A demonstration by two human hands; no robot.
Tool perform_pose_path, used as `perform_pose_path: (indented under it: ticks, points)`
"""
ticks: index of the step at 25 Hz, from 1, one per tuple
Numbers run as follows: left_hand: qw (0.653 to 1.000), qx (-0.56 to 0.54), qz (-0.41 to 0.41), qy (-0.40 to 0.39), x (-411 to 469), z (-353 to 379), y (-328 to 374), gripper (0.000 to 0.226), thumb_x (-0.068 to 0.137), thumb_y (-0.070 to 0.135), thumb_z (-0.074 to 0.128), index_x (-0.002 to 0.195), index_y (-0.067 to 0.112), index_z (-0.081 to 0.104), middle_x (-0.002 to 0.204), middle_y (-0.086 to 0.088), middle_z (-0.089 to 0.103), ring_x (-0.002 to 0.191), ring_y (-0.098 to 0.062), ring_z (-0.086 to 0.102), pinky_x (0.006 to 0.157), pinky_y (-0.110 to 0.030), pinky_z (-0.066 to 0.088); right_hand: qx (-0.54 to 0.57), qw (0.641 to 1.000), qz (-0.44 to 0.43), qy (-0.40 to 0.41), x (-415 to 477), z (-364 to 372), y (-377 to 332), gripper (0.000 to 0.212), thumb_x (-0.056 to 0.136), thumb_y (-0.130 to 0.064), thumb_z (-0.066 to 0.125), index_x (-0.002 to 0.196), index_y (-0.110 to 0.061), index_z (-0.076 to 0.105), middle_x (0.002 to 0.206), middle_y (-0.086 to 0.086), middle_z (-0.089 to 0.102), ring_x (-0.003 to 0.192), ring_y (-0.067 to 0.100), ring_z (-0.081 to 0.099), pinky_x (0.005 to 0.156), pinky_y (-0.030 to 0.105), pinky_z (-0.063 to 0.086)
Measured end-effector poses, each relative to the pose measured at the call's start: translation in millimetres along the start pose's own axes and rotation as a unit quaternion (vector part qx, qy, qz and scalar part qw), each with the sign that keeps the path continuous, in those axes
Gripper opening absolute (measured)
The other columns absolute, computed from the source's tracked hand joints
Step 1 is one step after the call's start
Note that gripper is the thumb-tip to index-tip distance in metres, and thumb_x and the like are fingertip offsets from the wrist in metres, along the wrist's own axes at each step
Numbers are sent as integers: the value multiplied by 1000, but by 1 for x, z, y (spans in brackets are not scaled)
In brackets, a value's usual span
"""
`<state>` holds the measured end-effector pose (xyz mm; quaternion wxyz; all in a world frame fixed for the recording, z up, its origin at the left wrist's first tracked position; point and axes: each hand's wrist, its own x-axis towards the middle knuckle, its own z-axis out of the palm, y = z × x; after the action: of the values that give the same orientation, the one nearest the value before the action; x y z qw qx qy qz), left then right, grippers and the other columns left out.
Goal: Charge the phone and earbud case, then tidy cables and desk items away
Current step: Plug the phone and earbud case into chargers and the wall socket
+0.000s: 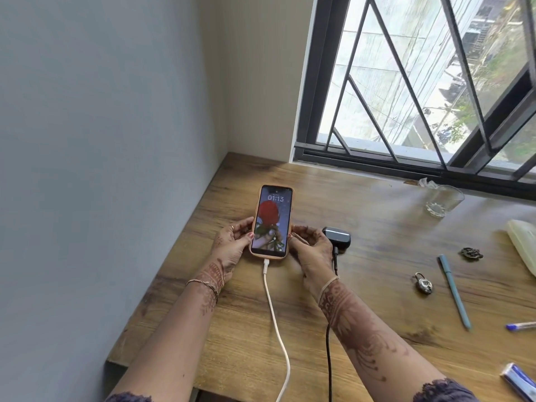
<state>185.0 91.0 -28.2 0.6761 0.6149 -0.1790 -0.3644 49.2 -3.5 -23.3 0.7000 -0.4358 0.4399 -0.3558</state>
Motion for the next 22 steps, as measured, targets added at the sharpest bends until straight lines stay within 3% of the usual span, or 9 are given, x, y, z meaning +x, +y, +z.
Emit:
perform_pose_path:
  ticks: [3, 6, 16, 22]
  points:
    - [999, -28, 7, -16, -2, -2, -1, 36, 84, -12, 57, 116, 6, 63, 112, -11, 68, 102, -17, 65, 88, -23, 54, 42, 998, 30, -34, -1, -6, -2, 31, 75, 7, 73, 103, -4, 66, 105, 19, 72, 100, 27, 69, 90, 43, 56]
    - [999, -27, 17, -20, -3, -1, -1, 35, 84, -9, 58, 111, 13, 65, 108, -6, 70, 104, -19, 66, 93, -29, 53, 41, 996, 44, -65, -1, -10, -3, 40, 74, 2, 76, 112, -6, 66, 103, 14, 74, 102, 25, 69, 95, 46, 52]
    - [997, -65, 19, -31, -4, -2, -1, 36, 86, -11, 55, 120, 2, 60, 107, -6, 71, 97, -13, 69, 87, -23, 55, 2, 995, 47, -88, 1, -11, -5, 31, 80, -3, 73, 111, -6, 69, 106, 13, 73, 103, 26, 69, 97, 47, 51]
    - [997, -73, 17, -36, -1, -4, -4, 36, 86, -12, 55, 118, 3, 61, 107, -8, 72, 97, -16, 69, 90, -27, 54, -3, 994, 39, -98, 2, -14, -5, 29, 82, -2, 70, 111, -6, 69, 108, 13, 73, 104, 27, 68, 98, 48, 50]
